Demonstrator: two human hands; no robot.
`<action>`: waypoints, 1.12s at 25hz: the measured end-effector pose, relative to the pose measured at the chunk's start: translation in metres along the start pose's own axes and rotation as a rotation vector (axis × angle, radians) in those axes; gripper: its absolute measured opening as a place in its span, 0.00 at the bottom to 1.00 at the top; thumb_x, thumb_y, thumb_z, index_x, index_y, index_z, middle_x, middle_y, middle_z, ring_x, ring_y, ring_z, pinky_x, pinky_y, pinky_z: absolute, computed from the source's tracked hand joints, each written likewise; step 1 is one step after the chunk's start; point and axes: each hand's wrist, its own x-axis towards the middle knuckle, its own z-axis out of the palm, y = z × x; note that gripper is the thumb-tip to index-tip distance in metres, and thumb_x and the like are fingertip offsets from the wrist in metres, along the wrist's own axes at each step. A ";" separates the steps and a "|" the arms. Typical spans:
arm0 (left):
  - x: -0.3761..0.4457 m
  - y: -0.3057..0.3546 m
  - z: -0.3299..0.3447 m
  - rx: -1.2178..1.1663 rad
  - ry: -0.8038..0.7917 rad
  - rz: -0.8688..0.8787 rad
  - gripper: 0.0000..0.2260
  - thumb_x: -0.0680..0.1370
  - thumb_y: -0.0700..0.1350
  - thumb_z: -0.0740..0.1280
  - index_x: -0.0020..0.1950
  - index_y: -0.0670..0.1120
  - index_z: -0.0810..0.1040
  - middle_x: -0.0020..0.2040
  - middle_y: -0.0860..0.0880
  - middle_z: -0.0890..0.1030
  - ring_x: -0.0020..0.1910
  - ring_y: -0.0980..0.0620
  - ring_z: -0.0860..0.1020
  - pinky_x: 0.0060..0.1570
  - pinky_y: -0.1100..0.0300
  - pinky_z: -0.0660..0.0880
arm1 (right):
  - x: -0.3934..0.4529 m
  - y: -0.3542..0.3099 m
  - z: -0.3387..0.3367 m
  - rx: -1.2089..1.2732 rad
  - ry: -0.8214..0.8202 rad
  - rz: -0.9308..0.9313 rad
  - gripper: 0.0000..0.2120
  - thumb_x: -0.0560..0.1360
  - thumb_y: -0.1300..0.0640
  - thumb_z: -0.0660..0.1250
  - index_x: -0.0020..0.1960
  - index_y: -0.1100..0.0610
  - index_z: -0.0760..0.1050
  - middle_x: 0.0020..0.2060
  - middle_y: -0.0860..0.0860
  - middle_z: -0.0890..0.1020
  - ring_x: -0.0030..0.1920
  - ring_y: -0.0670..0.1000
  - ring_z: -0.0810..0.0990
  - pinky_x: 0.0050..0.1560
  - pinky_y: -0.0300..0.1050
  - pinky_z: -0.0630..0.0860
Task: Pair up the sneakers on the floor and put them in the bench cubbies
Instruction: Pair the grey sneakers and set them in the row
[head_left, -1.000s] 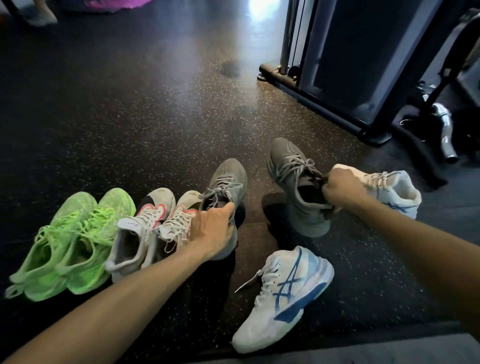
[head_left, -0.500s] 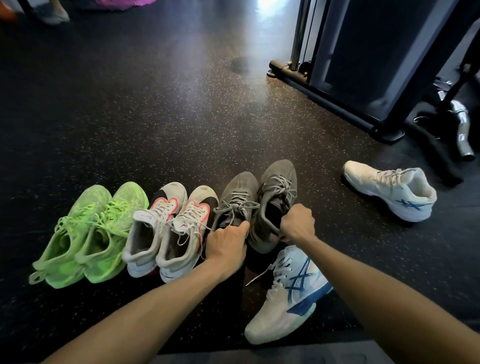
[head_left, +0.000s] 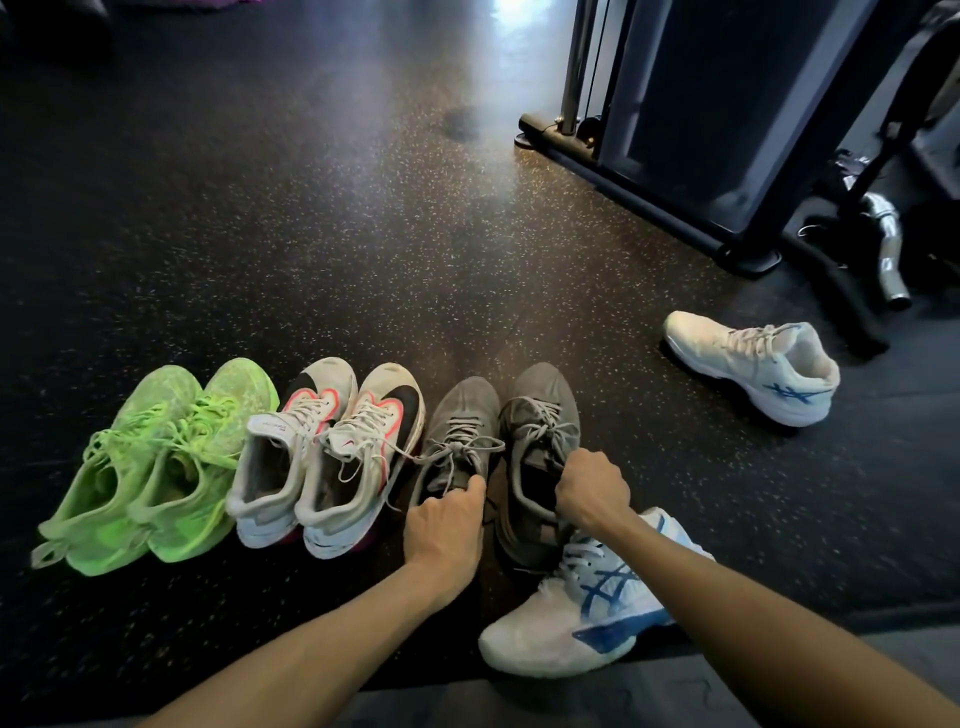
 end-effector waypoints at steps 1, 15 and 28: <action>0.001 0.001 0.001 0.003 -0.004 -0.018 0.09 0.82 0.41 0.57 0.61 0.49 0.68 0.54 0.48 0.82 0.53 0.43 0.81 0.44 0.51 0.75 | -0.004 0.000 0.003 -0.013 -0.002 -0.013 0.08 0.75 0.64 0.61 0.51 0.64 0.76 0.52 0.60 0.81 0.52 0.62 0.79 0.47 0.50 0.74; 0.044 0.006 -0.077 -0.063 -0.179 0.005 0.17 0.74 0.57 0.65 0.54 0.47 0.80 0.56 0.44 0.81 0.56 0.41 0.79 0.49 0.54 0.74 | -0.007 0.027 -0.022 0.139 -0.023 -0.186 0.12 0.76 0.53 0.58 0.47 0.60 0.77 0.47 0.58 0.83 0.45 0.59 0.80 0.43 0.48 0.76; 0.084 0.109 -0.102 -0.160 -0.320 0.329 0.08 0.73 0.56 0.68 0.47 0.52 0.78 0.52 0.51 0.82 0.54 0.48 0.79 0.51 0.55 0.77 | 0.036 0.131 -0.154 -0.095 0.187 -0.123 0.12 0.75 0.53 0.58 0.52 0.55 0.78 0.50 0.55 0.83 0.50 0.56 0.79 0.55 0.53 0.77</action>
